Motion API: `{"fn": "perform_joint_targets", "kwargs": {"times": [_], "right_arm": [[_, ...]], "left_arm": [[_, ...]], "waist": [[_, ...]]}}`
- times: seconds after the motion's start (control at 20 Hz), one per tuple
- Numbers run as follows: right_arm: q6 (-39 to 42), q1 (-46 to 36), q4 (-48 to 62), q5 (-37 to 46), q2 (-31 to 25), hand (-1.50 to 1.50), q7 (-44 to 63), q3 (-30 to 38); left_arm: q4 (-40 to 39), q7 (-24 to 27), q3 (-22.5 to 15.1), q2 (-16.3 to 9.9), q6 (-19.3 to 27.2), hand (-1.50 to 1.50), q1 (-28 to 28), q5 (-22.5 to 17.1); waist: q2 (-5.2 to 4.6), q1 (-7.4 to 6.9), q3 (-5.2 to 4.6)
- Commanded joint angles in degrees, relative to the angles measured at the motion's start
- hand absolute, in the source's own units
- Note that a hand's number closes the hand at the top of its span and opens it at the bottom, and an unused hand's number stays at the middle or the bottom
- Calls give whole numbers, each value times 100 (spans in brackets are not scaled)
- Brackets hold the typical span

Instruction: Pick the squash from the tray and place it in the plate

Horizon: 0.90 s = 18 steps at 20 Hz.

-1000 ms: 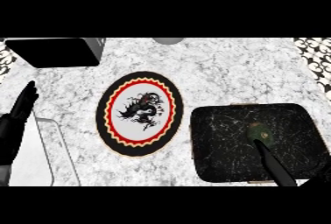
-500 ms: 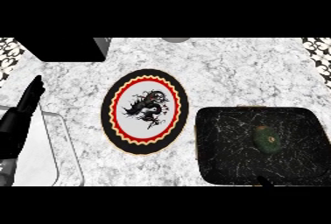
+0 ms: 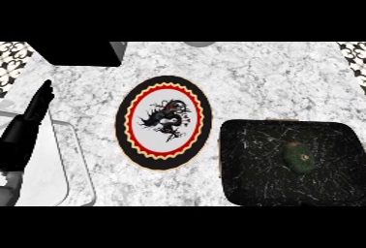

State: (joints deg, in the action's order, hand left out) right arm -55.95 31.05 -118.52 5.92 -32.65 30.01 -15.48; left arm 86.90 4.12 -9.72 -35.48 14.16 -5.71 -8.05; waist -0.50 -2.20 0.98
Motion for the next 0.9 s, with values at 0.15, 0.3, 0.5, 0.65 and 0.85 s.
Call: {"fn": "perform_joint_targets", "kwargs": {"times": [0.15,0.3,0.5,0.65,0.85], "right_arm": [[917,-762,322,140,-892,-150,1665,-31],[1115,-1130,388,212,-861,-150,1957,-189],[1476,-1701,749,44,-809,-150,2080,-146],[1568,-2023,983,55,-609,-150,2079,-342],[1719,-2231,1192,-31,-388,-150,1986,-484]], "left_arm": [[-367,171,-199,257,23,0,492,102],[-341,317,-274,350,78,0,642,196],[-616,402,9,233,-23,0,574,69],[-534,332,-363,627,370,0,625,412],[-302,216,-132,366,209,0,702,212]], "waist": [[-20,-50,-120],[10,13,-112],[20,87,-105],[16,102,-103],[41,125,-98]]}}
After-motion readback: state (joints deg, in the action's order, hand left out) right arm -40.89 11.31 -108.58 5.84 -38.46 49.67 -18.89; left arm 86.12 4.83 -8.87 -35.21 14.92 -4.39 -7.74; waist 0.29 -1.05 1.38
